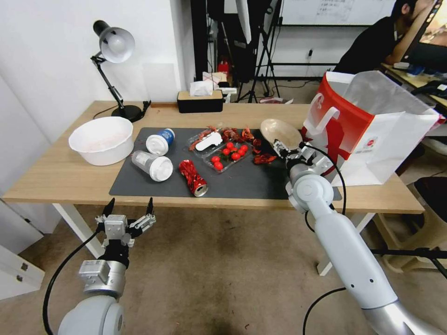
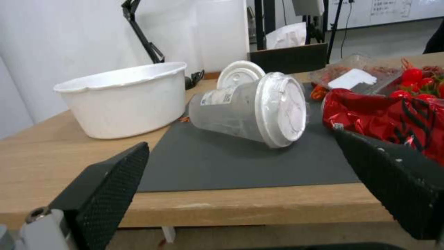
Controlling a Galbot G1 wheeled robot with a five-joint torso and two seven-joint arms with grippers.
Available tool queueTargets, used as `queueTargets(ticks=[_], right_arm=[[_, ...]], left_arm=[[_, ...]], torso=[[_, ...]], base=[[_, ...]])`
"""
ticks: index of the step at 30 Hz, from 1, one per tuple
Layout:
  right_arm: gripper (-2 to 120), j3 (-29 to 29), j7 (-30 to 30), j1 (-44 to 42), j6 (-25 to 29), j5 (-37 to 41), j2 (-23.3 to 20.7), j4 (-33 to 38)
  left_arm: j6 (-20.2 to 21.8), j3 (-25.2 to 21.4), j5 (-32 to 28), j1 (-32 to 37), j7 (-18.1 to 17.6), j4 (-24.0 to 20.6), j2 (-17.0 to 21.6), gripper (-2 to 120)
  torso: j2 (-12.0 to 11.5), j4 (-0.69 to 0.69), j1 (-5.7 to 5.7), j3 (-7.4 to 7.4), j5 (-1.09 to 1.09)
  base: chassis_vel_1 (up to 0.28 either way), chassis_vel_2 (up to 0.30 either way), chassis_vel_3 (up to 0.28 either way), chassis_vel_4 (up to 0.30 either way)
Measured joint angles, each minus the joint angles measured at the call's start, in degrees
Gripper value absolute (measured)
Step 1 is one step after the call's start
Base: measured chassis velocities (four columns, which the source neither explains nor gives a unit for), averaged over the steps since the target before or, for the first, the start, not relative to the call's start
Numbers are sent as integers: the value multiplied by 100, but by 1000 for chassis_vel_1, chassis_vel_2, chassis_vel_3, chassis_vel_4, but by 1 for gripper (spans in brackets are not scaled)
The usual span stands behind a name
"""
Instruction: Pick up the trash from the table and place it into the takeout bag.
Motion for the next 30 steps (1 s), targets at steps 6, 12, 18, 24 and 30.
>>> queueTargets(ticks=[6, 12, 18, 24, 30], right_arm=[[44, 9, 130, 38, -49, -24, 59, -28], [25, 32, 172, 17, -62, -37, 41, -10], [2, 76, 239, -32, -59, -65, 7, 95], [0, 138, 236, -46, 16, -143, -27, 204], [0, 206, -90, -76, 282, -232, -87, 420]], left_arm=[[-16, 16, 2, 15, -2, 3, -9, 100], [-40, 22, 8, 30, -2, 4, -12, 100], [-82, 39, 16, 44, -2, 5, -23, 100], [-116, 44, 20, 62, 0, 1, -24, 100], [-132, 39, 21, 78, 0, -14, -26, 100]], torso=[[0, 1, 0, 0, 0], [0, 0, 0, 0, 0], [0, 1, 0, 0, 1], [0, 1, -1, 0, 1], [0, 1, -1, 0, 0]], base=[[0, 0, 0, 0], [0, 0, 0, 0], [0, 0, 0, 0], [0, 0, 0, 0], [0, 0, 0, 0]])
